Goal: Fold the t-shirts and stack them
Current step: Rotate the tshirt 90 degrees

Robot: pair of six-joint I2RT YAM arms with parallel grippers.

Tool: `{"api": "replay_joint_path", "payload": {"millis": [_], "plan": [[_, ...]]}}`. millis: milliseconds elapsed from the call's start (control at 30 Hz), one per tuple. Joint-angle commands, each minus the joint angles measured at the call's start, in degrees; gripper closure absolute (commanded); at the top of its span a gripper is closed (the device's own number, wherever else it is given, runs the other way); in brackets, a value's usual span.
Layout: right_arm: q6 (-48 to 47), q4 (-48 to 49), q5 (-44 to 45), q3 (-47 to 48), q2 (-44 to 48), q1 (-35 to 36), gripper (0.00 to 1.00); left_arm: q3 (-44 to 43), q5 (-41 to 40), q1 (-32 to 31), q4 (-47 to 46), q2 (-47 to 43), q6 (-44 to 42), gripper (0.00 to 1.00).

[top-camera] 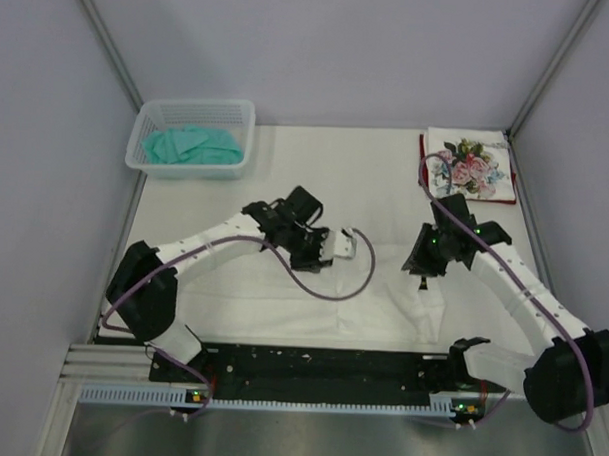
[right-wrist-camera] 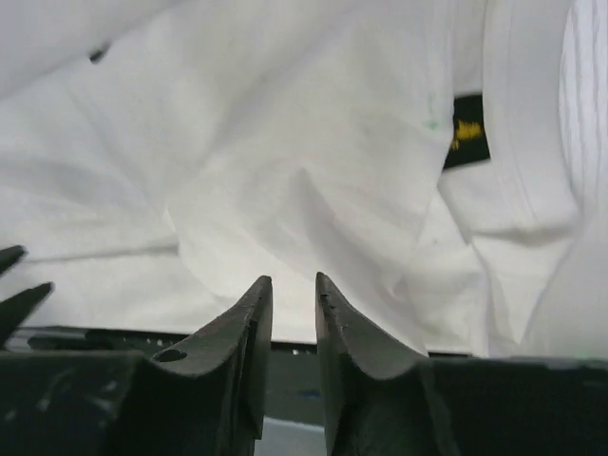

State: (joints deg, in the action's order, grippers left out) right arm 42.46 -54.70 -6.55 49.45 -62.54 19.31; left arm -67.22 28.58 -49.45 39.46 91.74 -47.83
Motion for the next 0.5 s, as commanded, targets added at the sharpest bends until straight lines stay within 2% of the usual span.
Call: {"api": "replay_joint_path", "payload": {"millis": [0, 100, 333, 467], "plan": [[-4.58, 13.89, 2.6, 3.46, -8.27, -4.01, 0.87, -1.87, -9.31, 12.78, -2.89, -3.15, 7.66, 0.69], [-5.63, 20.93, 0.48, 3.55, -14.78, -7.61, 0.99, 1.2, -15.29, 18.76, -5.35, -1.4, 7.67, 0.75], [-8.62, 28.41, 4.35, 4.42, -30.51, -13.86, 1.0, 12.28, -25.66, 32.55, -10.71, 0.98, 7.49, 0.76], [-9.49, 29.3, 5.66, 9.42, -39.04, -15.18, 1.0, 16.06, -32.35, 42.13, -12.74, 4.22, 7.23, 0.76]]}}
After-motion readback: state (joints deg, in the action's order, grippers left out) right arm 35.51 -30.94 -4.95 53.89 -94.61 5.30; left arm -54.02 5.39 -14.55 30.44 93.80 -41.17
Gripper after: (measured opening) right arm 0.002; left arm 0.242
